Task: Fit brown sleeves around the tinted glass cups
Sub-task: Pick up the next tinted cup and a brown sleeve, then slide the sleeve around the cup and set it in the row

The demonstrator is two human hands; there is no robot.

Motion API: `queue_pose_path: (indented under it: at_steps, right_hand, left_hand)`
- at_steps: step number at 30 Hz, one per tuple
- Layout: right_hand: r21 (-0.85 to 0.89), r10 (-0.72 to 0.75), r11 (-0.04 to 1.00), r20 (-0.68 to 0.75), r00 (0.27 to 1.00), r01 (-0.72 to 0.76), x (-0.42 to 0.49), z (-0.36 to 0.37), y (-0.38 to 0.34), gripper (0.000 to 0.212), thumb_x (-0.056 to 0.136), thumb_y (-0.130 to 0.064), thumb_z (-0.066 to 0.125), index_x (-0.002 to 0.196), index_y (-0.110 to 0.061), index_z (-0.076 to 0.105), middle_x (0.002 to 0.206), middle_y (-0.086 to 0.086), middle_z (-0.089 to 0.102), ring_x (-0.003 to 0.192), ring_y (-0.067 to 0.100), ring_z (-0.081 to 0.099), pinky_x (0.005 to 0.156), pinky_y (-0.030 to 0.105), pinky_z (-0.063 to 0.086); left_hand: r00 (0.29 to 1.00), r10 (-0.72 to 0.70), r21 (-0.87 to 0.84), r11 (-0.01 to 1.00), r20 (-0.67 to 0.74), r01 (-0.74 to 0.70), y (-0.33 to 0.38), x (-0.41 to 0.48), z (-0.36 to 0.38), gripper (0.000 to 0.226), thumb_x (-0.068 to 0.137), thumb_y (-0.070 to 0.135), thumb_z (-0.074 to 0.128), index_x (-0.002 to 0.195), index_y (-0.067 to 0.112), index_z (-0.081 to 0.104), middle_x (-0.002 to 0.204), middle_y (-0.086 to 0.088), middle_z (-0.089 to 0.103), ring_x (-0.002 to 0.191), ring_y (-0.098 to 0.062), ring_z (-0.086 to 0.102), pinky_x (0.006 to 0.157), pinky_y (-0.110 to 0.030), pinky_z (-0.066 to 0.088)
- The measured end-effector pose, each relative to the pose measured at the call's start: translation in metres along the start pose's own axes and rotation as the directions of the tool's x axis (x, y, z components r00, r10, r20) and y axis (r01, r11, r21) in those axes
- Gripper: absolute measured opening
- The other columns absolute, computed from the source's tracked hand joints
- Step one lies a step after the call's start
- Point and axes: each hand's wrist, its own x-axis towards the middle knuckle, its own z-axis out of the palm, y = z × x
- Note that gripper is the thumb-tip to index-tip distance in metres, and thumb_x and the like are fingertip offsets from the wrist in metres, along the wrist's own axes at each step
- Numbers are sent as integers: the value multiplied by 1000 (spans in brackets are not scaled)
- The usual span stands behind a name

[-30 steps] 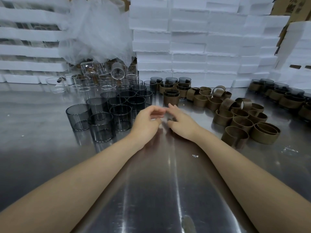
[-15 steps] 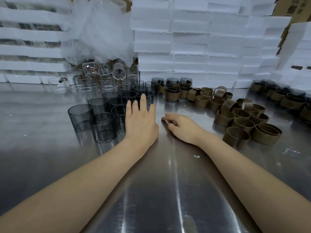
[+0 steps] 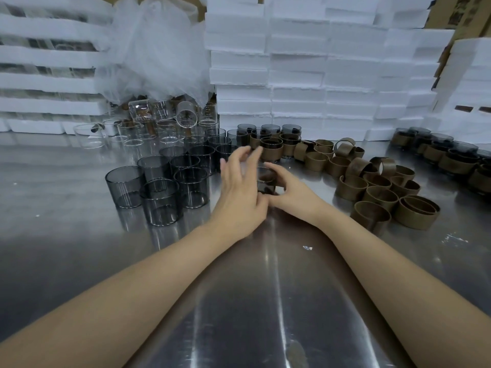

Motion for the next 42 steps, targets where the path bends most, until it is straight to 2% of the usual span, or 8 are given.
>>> queue_pose_path:
  at_steps: [5, 8, 12, 17, 23, 28, 36, 42]
  right_hand:
    - [-40, -12, 999, -54, 998, 10, 3, 3, 3, 72, 76, -15, 81, 139, -14, 45, 121, -5, 59, 112, 7, 55, 75, -4, 36]
    - [-79, -58, 996, -94, 994, 51, 0, 3, 2, 66, 72, -14, 83, 129, -13, 50, 108, -11, 59, 99, -1, 55, 73, -3, 36]
    - [-77, -226, 974, -324, 919, 213, 0, 1, -5, 66, 65, -20, 86, 120, -20, 50, 104, -22, 58, 96, -9, 57, 84, 5, 41]
    - [-104, -278, 961, -368, 887, 258, -2, 2, -9, 63, 67, -18, 85, 117, -26, 47, 106, -24, 55, 100, -11, 54, 85, 4, 38]
    - [-26, -238, 969, -377, 895, 247, -1, 5, -11, 68, 66, -11, 86, 117, -23, 43, 105, -17, 57, 97, -6, 57, 82, 6, 42]
    - [105, -189, 968, -284, 940, 226, -1, 5, -6, 76, 65, 0, 84, 129, -23, 50, 115, -14, 62, 101, -8, 61, 81, 7, 45]
    - [15, -236, 970, -177, 956, 242, -2, 3, -4, 72, 62, 5, 81, 125, -21, 55, 117, -11, 64, 103, 1, 63, 88, 19, 50]
    - [-39, -278, 961, -131, 952, 275, -6, 1, -8, 73, 63, 5, 80, 127, -19, 55, 121, -9, 63, 108, 3, 60, 93, 19, 47]
  left_hand:
    - [902, -352, -135, 910, 251, 393, -11, 7, 0, 54, 101, 29, 45, 149, 17, 24, 150, -9, 40, 129, -23, 48, 94, -26, 36]
    - [936, -268, -181, 933, 230, 312, -9, 6, -2, 41, 100, 31, 48, 140, 24, 39, 131, 0, 59, 115, -16, 56, 85, -24, 38]
    - [949, -177, -347, 900, 259, 263, -6, 3, -5, 65, 104, 29, 42, 156, 36, 5, 153, -9, 41, 139, -23, 39, 110, -22, 31]
    - [953, -169, -371, 892, 251, 256, -4, 2, -5, 60, 105, 32, 36, 154, 40, 2, 128, 3, 57, 102, 6, 53, 78, 3, 31]
    - [971, -146, -497, 839, 187, 222, -10, 5, -6, 54, 104, 20, 42, 152, 37, 23, 103, 50, 53, 105, 26, 47, 95, -5, 32]
    - [970, -185, -574, 783, 155, 241, -12, 7, -5, 44, 104, 18, 40, 143, 39, 42, 137, 9, 57, 125, -8, 53, 114, -39, 36]
    - [954, -274, -660, 696, 121, 284, -10, 12, -8, 46, 103, 20, 45, 93, 58, 69, 93, 16, 71, 94, -8, 60, 89, -30, 51]
    - [903, -392, -688, 606, 178, 399, -10, 14, -7, 8, 99, 29, 53, 100, 29, 61, 122, -7, 64, 115, -24, 61, 98, -36, 50]
